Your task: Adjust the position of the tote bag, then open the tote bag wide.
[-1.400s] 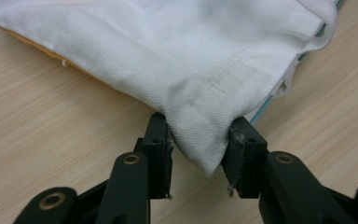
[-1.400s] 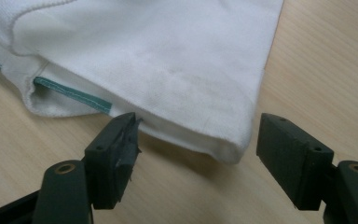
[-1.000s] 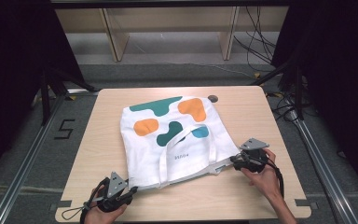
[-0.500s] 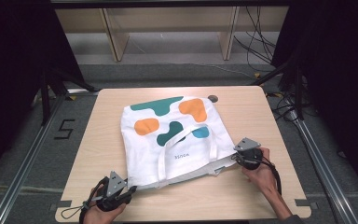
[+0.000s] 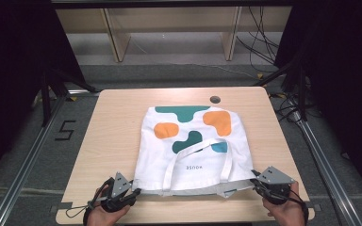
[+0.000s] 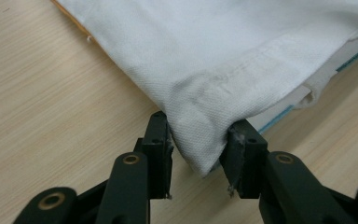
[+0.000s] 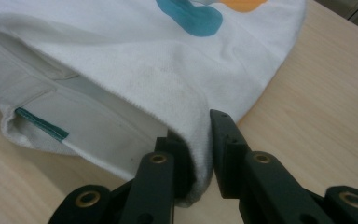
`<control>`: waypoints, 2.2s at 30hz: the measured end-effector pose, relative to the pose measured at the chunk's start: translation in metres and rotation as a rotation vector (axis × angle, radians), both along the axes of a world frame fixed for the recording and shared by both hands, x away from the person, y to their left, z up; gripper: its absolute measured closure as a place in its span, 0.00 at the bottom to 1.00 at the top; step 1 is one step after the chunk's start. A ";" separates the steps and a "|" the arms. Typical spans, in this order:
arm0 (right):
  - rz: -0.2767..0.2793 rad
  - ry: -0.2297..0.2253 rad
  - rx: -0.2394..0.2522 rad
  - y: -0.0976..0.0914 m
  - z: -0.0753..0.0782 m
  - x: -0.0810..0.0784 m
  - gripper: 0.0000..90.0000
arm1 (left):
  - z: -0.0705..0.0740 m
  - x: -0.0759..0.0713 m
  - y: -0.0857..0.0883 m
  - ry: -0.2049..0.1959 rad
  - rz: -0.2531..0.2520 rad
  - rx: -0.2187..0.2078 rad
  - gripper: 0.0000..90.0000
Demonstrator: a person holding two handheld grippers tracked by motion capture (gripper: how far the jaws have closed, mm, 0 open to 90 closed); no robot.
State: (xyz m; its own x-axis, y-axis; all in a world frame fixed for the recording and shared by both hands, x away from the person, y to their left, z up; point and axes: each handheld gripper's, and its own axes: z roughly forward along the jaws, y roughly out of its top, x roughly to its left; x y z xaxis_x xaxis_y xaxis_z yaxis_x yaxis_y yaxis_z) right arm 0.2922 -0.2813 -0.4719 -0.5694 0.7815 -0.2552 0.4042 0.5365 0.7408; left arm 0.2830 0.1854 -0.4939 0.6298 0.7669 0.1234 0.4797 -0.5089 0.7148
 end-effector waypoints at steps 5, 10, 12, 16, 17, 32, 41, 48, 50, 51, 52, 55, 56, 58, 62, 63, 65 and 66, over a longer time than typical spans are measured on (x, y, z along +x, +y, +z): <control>0.012 0.013 0.016 0.000 -0.006 0.004 0.81 | -0.002 0.002 -0.003 0.004 0.026 -0.012 0.54; 0.005 0.030 0.042 0.004 -0.009 0.011 0.71 | -0.005 0.007 -0.009 0.022 0.059 -0.037 0.36; 0.002 0.046 0.049 0.007 -0.010 0.014 0.69 | -0.006 0.012 -0.012 0.010 0.052 -0.018 0.34; 0.002 0.035 0.036 0.007 -0.010 0.017 0.68 | -0.004 0.015 -0.017 -0.023 0.032 0.004 0.36; 0.002 0.035 0.036 0.007 -0.010 0.017 0.68 | -0.004 0.015 -0.017 -0.023 0.032 0.004 0.38; 0.040 0.034 -0.047 0.015 -0.016 0.034 0.62 | -0.003 0.019 -0.014 -0.072 0.007 -0.035 0.75; 0.076 0.050 -0.040 0.014 -0.016 0.037 0.84 | 0.001 0.016 -0.013 -0.071 -0.007 -0.028 0.80; 0.051 -0.012 0.019 0.009 -0.005 0.032 0.90 | 0.005 0.010 -0.011 -0.103 -0.013 -0.059 0.80; 0.055 -0.026 0.028 0.009 -0.002 0.032 0.91 | 0.007 0.008 -0.010 -0.111 -0.011 -0.078 0.81; 0.055 -0.026 0.028 0.009 -0.002 0.032 0.91 | 0.007 0.008 -0.010 -0.111 -0.011 -0.078 0.81; 0.054 -0.034 0.052 0.010 0.001 0.032 0.92 | 0.009 0.006 -0.009 -0.115 -0.019 -0.062 0.81; 0.057 -0.046 0.055 0.009 0.003 0.032 0.93 | 0.010 0.004 -0.010 -0.133 -0.013 -0.079 0.81; 0.056 -0.065 0.070 0.009 0.006 0.030 0.93 | 0.013 0.004 -0.010 -0.146 -0.013 -0.098 0.81; 0.054 -0.073 0.076 0.008 0.008 0.029 0.94 | 0.016 0.004 -0.009 -0.155 -0.020 -0.096 0.81; 0.057 -0.120 0.093 0.006 0.021 0.027 0.96 | 0.027 0.001 -0.008 -0.198 -0.033 -0.115 0.82; 0.055 -0.133 0.102 0.007 0.023 0.026 0.97 | 0.030 0.000 -0.008 -0.204 -0.023 -0.105 0.83; 0.068 -0.167 0.089 0.006 0.032 0.026 0.97 | 0.040 0.002 -0.012 -0.250 -0.057 -0.091 0.85; 0.070 -0.186 0.088 0.006 0.035 0.027 0.97 | 0.043 0.002 -0.013 -0.249 -0.066 -0.088 0.85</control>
State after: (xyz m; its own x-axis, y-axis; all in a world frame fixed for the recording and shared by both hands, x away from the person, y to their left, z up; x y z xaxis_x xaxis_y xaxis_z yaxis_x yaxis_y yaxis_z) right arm 0.3195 -0.2758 -0.4371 -0.5725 0.7657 -0.2932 0.2206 0.4883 0.8443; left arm 0.2851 0.1719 -0.4511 0.6371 0.7400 0.2154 0.2517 -0.4639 0.8494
